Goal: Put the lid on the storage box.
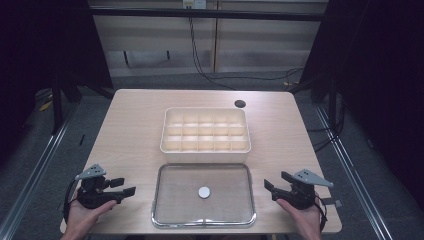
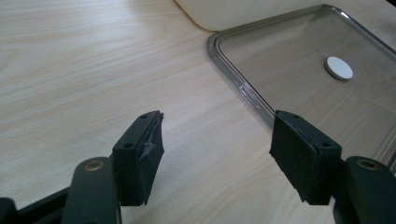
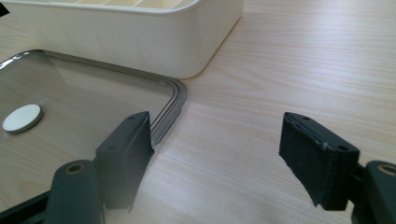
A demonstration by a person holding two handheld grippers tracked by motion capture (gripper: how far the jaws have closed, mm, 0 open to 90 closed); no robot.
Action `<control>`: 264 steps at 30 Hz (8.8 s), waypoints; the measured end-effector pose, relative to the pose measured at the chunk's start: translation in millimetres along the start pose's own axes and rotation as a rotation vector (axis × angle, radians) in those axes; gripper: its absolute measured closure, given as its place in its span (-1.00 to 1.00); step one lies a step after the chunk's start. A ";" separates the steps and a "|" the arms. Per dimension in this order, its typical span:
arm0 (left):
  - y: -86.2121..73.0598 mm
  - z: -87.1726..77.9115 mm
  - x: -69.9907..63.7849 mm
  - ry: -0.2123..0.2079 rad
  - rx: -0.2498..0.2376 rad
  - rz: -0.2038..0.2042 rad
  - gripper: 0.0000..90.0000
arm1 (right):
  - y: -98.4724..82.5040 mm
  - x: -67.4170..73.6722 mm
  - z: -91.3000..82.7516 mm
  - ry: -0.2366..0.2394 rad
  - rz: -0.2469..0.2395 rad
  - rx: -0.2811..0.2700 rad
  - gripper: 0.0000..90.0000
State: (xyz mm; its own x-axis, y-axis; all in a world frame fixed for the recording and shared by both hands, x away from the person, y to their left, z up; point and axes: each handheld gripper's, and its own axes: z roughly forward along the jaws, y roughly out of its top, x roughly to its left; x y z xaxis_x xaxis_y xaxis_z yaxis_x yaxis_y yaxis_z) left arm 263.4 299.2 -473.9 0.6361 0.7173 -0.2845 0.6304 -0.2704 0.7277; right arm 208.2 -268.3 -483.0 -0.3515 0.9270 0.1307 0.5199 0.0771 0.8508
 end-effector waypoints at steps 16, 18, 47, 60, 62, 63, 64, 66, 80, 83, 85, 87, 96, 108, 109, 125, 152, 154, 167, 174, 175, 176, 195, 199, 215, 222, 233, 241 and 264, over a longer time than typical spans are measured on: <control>0.4 -1.0 -14.6 -0.053 0.005 0.069 -0.02 | 8.1 5.8 -7.5 0.104 0.054 0.049 -0.28; 0.7 -1.4 -15.5 -0.063 0.004 0.062 -0.01 | 9.8 9.6 -7.1 0.107 0.050 0.075 -0.21; 37.7 26.7 -29.5 -0.076 0.080 0.099 0.13 | 54.2 35.6 17.2 0.238 0.020 0.116 0.04; 46.6 54.1 -20.6 -0.070 0.114 0.064 0.13 | 46.3 22.4 48.6 0.210 0.070 0.186 0.09; 42.9 54.9 -18.2 -0.070 0.123 0.064 0.16 | 41.8 21.5 51.0 0.205 0.073 0.200 0.09; 41.2 55.4 -17.1 -0.078 0.121 0.053 0.17 | 39.2 20.7 51.6 0.209 0.088 0.201 0.12; 39.9 55.9 -15.2 -0.090 0.126 0.053 0.17 | 39.2 20.7 51.6 0.209 0.088 0.201 0.12; 36.9 59.4 -12.9 -0.086 0.135 0.039 0.18 | 36.3 19.3 51.5 0.204 0.087 0.203 0.14; 32.7 75.6 -19.7 -0.063 0.188 0.073 0.17 | 22.8 16.2 62.1 0.152 0.081 0.255 0.21; 31.9 77.7 -21.1 -0.069 0.175 0.079 0.20 | 22.0 18.9 65.0 0.145 0.054 0.264 0.19; 31.5 78.0 -22.6 -0.070 0.174 0.088 0.20 | 21.9 20.1 65.8 0.136 0.051 0.268 0.19; 30.9 78.6 -24.5 -0.075 0.173 0.085 0.20 | 21.7 20.8 66.6 0.128 0.044 0.273 0.19; 29.0 81.7 -32.2 -0.100 0.169 0.122 0.24 | 20.3 28.4 71.2 0.115 0.013 0.289 0.20; 28.4 80.7 -32.7 -0.098 0.174 0.133 0.26 | 17.3 16.6 71.1 0.171 0.233 0.261 0.23; 28.3 80.5 -32.7 -0.093 0.173 0.137 0.28 | 17.2 15.8 71.2 0.176 0.252 0.259 0.23; 24.2 77.2 -31.9 -0.082 0.157 0.105 0.41 | 14.4 3.5 63.1 0.289 0.475 0.171 0.34; 23.4 78.3 -29.6 -0.123 0.149 0.085 0.37 | 23.0 6.2 61.4 0.465 0.442 0.138 0.59; 23.3 78.9 -31.0 -0.113 0.139 0.086 0.24 | 23.4 6.5 60.0 0.473 0.444 0.118 0.62; 23.8 81.2 -30.0 -0.160 0.124 0.049 -0.29 | 26.4 7.7 52.5 0.479 0.408 0.089 0.65; 23.8 83.6 -32.1 -0.198 0.125 0.029 -0.21 | 28.7 8.5 48.5 0.485 0.386 0.077 0.65; 24.3 83.3 -31.1 -0.198 0.125 0.020 -0.19 | 28.7 8.2 48.6 0.480 0.386 0.080 0.65; 24.3 83.3 -31.1 -0.198 0.125 0.020 -0.17 | 28.7 8.2 48.6 0.480 0.386 0.080 0.65; 34.4 69.6 -29.3 -0.211 0.056 0.011 0.12 | 28.9 11.2 52.1 0.420 0.346 0.120 0.54; 37.4 66.5 -30.8 -0.219 0.046 0.024 0.15 | 28.9 11.9 52.1 0.415 0.340 0.121 0.52; 40.8 55.8 -28.9 -0.220 0.006 0.013 0.26 | 38.2 18.4 50.0 0.397 0.295 0.088 0.50; 47.1 46.6 -29.3 -0.230 -0.032 0.027 0.37 | 46.2 20.1 47.7 0.392 0.280 0.068 0.50; 59.7 34.6 -33.0 -0.239 -0.072 0.058 0.54 | 61.1 18.5 43.3 0.390 0.262 0.028 0.50; 65.5 29.6 -36.9 -0.228 -0.081 0.083 0.59 | 66.7 20.5 35.2 0.385 0.248 0.010 0.50; 89.0 20.2 -36.5 -0.217 -0.155 0.092 0.59 | 95.2 18.9 33.4 0.379 0.233 -0.059 0.49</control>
State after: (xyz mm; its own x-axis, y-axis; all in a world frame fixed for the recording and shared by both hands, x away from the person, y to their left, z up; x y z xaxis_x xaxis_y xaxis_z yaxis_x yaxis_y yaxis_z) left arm 305.3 236.0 -411.4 0.7783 0.5358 -0.3272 0.5003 -0.2144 0.8389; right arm 277.1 -231.1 -416.5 -0.4963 0.7164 0.4903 0.5773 -0.1495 0.8027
